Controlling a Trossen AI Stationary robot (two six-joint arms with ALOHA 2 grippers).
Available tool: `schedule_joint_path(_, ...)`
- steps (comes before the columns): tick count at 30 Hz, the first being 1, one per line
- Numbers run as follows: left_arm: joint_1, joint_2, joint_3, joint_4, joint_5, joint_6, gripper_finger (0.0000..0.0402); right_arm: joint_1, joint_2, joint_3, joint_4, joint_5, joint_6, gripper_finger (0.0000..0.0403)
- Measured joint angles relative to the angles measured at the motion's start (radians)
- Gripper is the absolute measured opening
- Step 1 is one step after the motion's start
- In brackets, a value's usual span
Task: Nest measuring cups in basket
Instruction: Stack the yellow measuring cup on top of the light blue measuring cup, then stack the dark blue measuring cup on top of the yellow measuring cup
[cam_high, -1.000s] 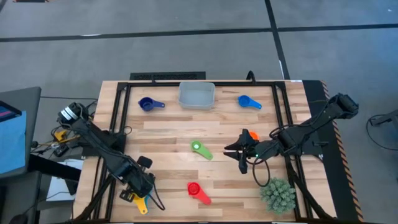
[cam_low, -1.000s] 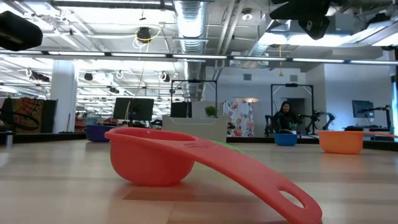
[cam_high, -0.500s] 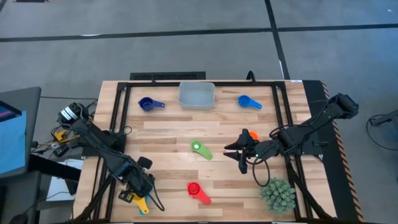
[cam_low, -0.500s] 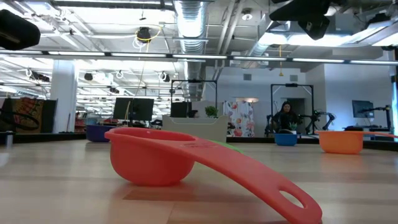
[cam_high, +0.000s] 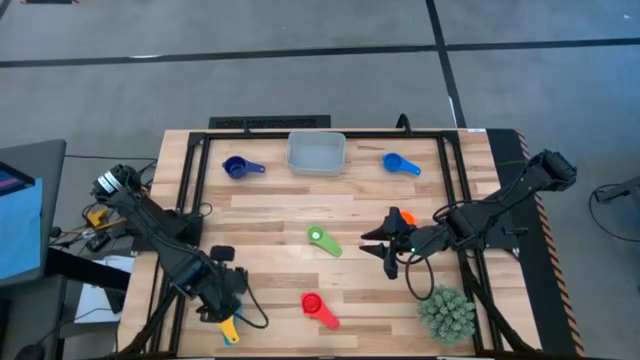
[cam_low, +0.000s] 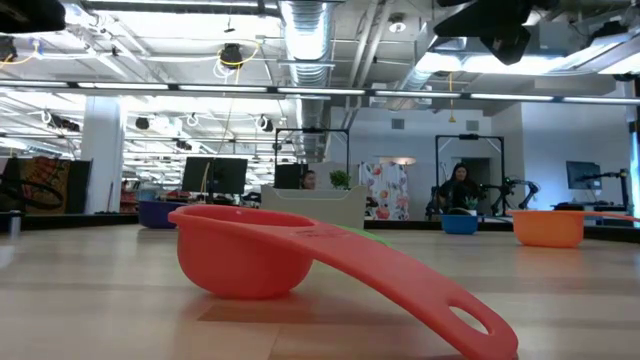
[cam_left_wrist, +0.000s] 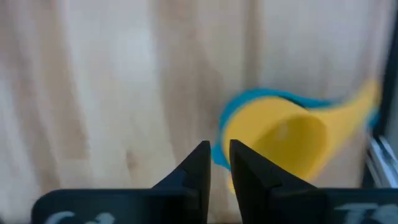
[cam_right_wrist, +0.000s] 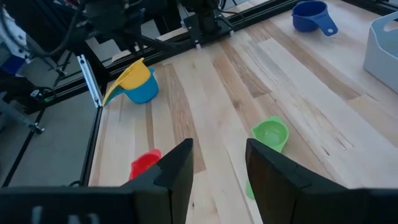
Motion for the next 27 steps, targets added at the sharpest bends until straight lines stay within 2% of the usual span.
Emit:
schedule_joint_path(2, -0.014, -0.001, -0.018, -0.003, -0.036, -0.081, 0.0033, 0.000, 0.000, 0.000, -0.002, 0.000, -0.003, 0.0168)
schedule_joint_path(6, -0.049, 0.000, -0.060, 0.048, 0.002, -0.111, 0.0014, 0.000, 0.000, 0.000, -0.023, 0.000, -0.003, 0.0167)
schedule_joint_path(13, -0.061, 0.000, -0.159, 0.260, -0.032, -0.002, 0.0003, 0.002, 0.000, 0.000, -0.027, 0.002, -0.003, 0.0170)
schedule_joint_path(17, -0.045, 0.000, -0.175, 0.241, -0.035, 0.003, 0.0000, 0.002, 0.000, 0.000, -0.027, 0.003, -0.002, 0.0169)
schedule_joint_path(20, -0.041, 0.000, -0.142, 0.192, -0.049, 0.001, 0.0000, 0.002, 0.000, 0.000, -0.027, 0.003, 0.004, 0.0166)
schedule_joint_path(22, -0.043, 0.000, -0.114, 0.133, -0.099, -0.004, 0.0000, 0.002, 0.000, 0.000, -0.026, 0.003, 0.005, 0.0165)
schedule_joint_path(27, -0.039, 0.000, -0.088, -0.001, -0.306, -0.016, 0.0000, -0.009, 0.000, 0.000, -0.019, 0.008, 0.005, 0.0168)
